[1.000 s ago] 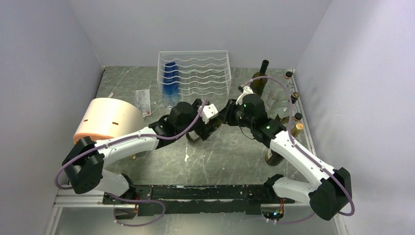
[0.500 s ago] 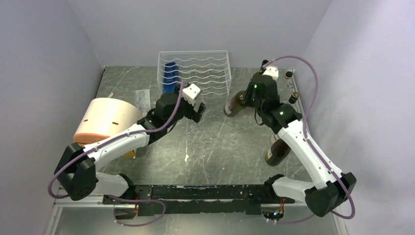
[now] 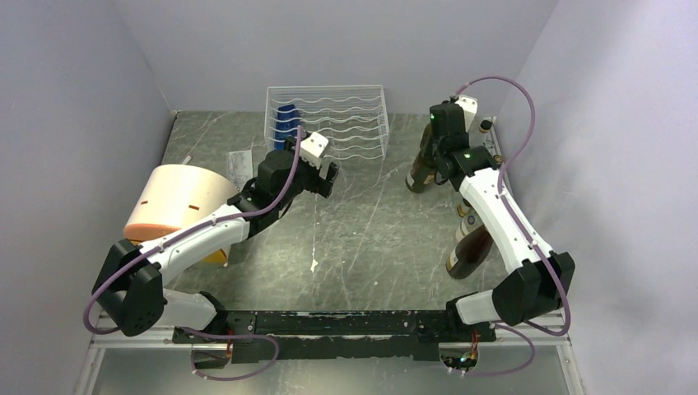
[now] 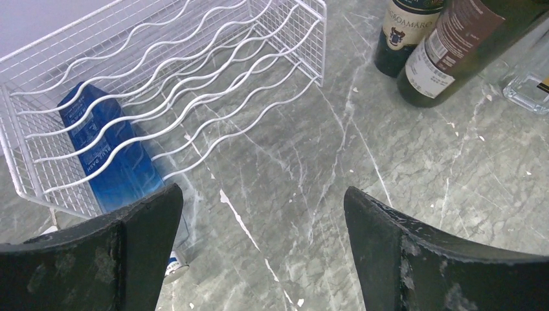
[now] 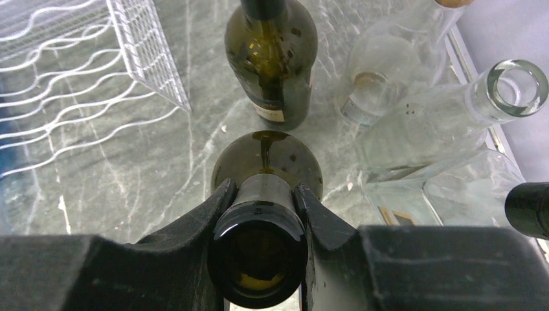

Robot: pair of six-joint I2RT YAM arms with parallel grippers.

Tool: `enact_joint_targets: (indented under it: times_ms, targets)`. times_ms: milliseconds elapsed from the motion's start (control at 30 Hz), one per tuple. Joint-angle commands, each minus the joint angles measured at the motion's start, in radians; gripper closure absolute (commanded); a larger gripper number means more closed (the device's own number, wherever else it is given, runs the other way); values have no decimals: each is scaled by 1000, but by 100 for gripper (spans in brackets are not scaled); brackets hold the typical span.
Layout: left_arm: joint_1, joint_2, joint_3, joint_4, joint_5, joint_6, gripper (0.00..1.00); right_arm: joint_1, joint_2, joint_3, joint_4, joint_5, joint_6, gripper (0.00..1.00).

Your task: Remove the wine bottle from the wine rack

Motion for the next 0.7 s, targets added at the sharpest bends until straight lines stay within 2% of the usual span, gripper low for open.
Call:
enact_joint_targets:
  times_ms: [0, 233, 400, 533, 667]
  targets:
    - [4, -7, 32, 4, -29, 3, 3, -22, -9, 42, 51, 51, -16, 100]
    - [16, -10, 35, 2, -7, -8, 3, -34, 11, -3, 115, 77, -63, 100]
    - [16, 0, 41, -5, -21, 0, 3, -47, 63, 7, 99, 79, -65, 100]
    - [19, -1, 46, -13, -13, 1, 3, -57, 88, 20, 76, 75, -60, 92]
    - [19, -5, 40, -7, -24, 5, 3, -66, 99, 24, 66, 56, -66, 74]
